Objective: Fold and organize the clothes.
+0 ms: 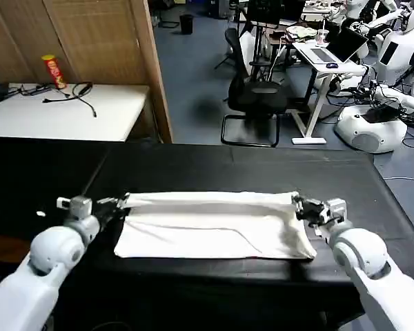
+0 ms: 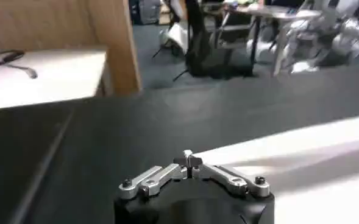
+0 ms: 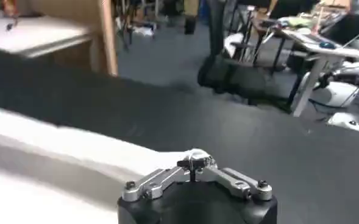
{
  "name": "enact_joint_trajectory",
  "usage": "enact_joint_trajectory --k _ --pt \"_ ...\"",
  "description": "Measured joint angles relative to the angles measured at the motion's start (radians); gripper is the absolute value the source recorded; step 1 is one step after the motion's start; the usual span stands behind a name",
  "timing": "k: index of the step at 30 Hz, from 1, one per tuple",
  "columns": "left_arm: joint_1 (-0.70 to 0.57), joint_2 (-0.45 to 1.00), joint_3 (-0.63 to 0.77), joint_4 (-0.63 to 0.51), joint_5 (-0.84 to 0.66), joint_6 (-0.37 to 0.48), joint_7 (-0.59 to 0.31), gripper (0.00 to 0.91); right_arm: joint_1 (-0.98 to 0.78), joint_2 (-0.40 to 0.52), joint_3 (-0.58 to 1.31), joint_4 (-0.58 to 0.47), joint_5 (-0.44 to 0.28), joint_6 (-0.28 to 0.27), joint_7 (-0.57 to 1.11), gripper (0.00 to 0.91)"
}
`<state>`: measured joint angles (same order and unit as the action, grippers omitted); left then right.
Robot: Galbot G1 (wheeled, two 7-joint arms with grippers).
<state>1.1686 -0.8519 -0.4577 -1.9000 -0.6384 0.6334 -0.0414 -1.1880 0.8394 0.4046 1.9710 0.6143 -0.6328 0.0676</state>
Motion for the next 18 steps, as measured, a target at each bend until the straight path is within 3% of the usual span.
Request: enact_joint_trajectory --k 6,7,8,9,12,18 --pt "0.064 0.002 -0.014 -0.035 0.031 0.021 -0.001 0.000 -0.046 -0.013 0.001 0.030 -0.004 -0.013 -0.001 0.020" --pt "0.072 0.002 -0.016 -0.040 0.033 0.023 -0.001 0.254 -0.050 -0.014 0.001 0.033 -0.004 -0.014 -0.003 0.098" --pt "0.080 0.002 -0.019 -0.044 0.037 0.027 0.000 0.878 -0.053 -0.015 0.001 0.035 -0.004 -0.019 -0.005 0.205" --pt "0.088 0.002 -0.020 -0.048 0.040 0.033 0.000 0.878 -0.058 -0.017 0.002 0.040 -0.004 -0.025 -0.006 0.878" --pt "0.111 -0.002 -0.030 -0.064 0.058 0.059 -0.008 0.878 -0.073 -0.026 0.013 0.055 0.002 -0.037 -0.007 0.878" --pt "0.174 -0.001 -0.077 -0.126 0.043 0.103 -0.029 0.878 -0.124 -0.048 0.090 0.115 0.084 -0.090 0.019 0.878"
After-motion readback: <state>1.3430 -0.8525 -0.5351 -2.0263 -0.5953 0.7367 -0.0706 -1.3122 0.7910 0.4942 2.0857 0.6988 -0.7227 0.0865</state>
